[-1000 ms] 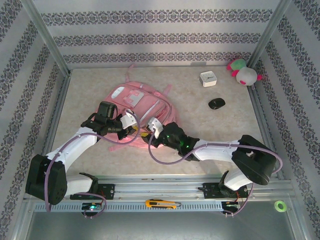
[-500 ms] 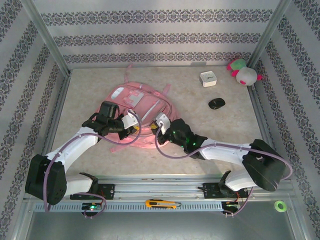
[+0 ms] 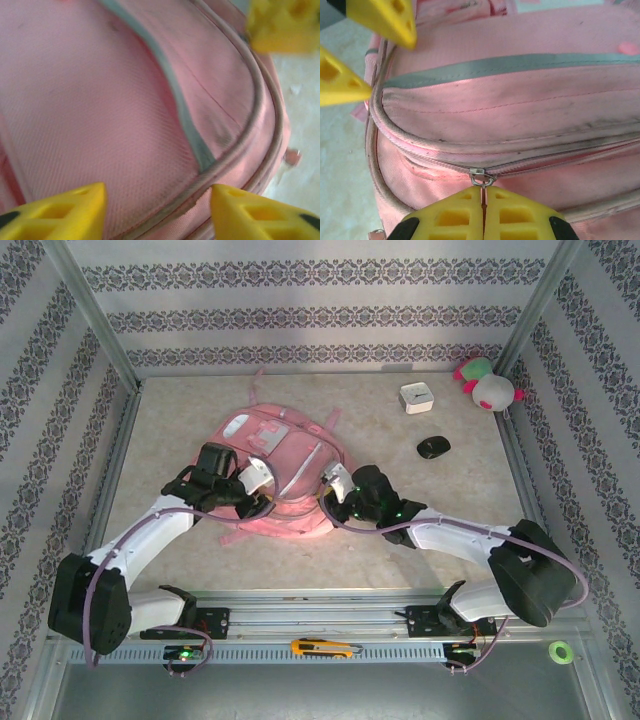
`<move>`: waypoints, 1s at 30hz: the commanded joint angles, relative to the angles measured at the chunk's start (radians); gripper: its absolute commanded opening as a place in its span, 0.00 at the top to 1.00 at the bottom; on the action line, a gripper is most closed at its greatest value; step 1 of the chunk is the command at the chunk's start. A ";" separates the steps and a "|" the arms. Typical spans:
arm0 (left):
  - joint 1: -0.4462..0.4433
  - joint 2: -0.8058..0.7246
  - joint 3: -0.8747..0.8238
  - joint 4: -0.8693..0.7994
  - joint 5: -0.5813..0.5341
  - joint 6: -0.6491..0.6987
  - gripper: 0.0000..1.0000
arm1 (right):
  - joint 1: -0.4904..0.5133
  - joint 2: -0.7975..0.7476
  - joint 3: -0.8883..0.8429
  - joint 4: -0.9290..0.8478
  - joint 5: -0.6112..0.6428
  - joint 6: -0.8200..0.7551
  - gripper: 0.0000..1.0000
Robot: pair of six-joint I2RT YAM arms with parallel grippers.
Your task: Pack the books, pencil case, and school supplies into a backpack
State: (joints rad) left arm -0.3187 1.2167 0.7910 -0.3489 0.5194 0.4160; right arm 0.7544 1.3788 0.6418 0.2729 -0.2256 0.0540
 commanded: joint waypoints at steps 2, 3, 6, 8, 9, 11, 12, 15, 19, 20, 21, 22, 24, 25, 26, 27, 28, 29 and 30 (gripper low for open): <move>0.010 -0.102 0.046 -0.049 -0.198 -0.591 0.37 | 0.023 0.035 0.013 -0.020 -0.015 0.023 1.00; 0.012 -0.126 0.048 -0.079 -0.274 -0.707 0.39 | 0.023 0.040 0.017 -0.020 -0.017 0.026 1.00; 0.023 -0.175 0.041 -0.175 -0.443 -0.925 0.41 | 0.025 0.043 0.028 -0.022 -0.021 0.040 1.00; 0.049 -0.189 0.005 -0.186 -0.487 -1.020 0.41 | 0.026 0.043 0.032 -0.021 -0.027 0.058 1.00; 0.071 -0.187 -0.023 -0.173 -0.469 -1.059 0.41 | 0.029 0.044 0.029 -0.020 -0.023 0.066 1.00; 0.114 -0.168 -0.062 -0.146 -0.424 -1.108 0.41 | 0.043 0.042 0.023 -0.014 -0.021 0.081 1.00; 0.136 -0.153 -0.078 -0.126 -0.397 -1.121 0.42 | 0.054 0.041 0.019 -0.008 -0.013 0.087 1.00; 0.173 -0.093 -0.106 -0.045 -0.345 -1.132 0.43 | 0.092 0.045 0.012 0.013 0.001 0.118 1.00; 0.207 0.025 -0.108 0.087 -0.298 -1.138 0.43 | 0.151 0.061 0.010 0.045 0.029 0.161 1.00; 0.214 0.068 -0.096 0.119 -0.283 -1.136 0.43 | 0.164 0.066 0.010 0.059 0.037 0.176 1.00; 0.219 0.112 -0.081 0.148 -0.271 -1.127 0.43 | 0.177 0.071 0.009 0.075 0.044 0.190 1.00; 0.220 0.152 -0.060 0.166 -0.265 -1.120 0.43 | 0.185 0.077 0.008 0.090 0.048 0.201 1.00; 0.223 0.243 0.006 0.194 -0.245 -1.101 0.42 | 0.194 0.093 0.010 0.111 0.059 0.222 1.00; 0.222 0.282 0.033 0.201 -0.235 -1.093 0.42 | 0.194 0.099 0.010 0.115 0.067 0.233 1.00; 0.222 0.320 0.073 0.205 -0.227 -1.085 0.42 | 0.194 0.100 0.009 0.122 0.077 0.245 1.00; 0.223 0.352 0.111 0.208 -0.222 -1.078 0.41 | 0.194 0.099 0.006 0.132 0.088 0.252 1.00; 0.222 0.373 0.137 0.205 -0.219 -1.071 0.41 | 0.191 0.095 0.003 0.135 0.097 0.256 1.00; 0.223 0.385 0.162 0.199 -0.218 -1.061 0.41 | 0.187 0.091 0.002 0.134 0.108 0.263 1.00; 0.221 0.382 0.173 0.198 -0.215 -1.046 0.40 | 0.178 0.083 0.001 0.131 0.112 0.271 1.00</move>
State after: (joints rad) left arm -0.1047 1.5768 0.9123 -0.2371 0.3153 -0.6613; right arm 0.9268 1.4731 0.6464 0.3939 -0.1066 0.2794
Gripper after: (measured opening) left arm 0.598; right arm 0.043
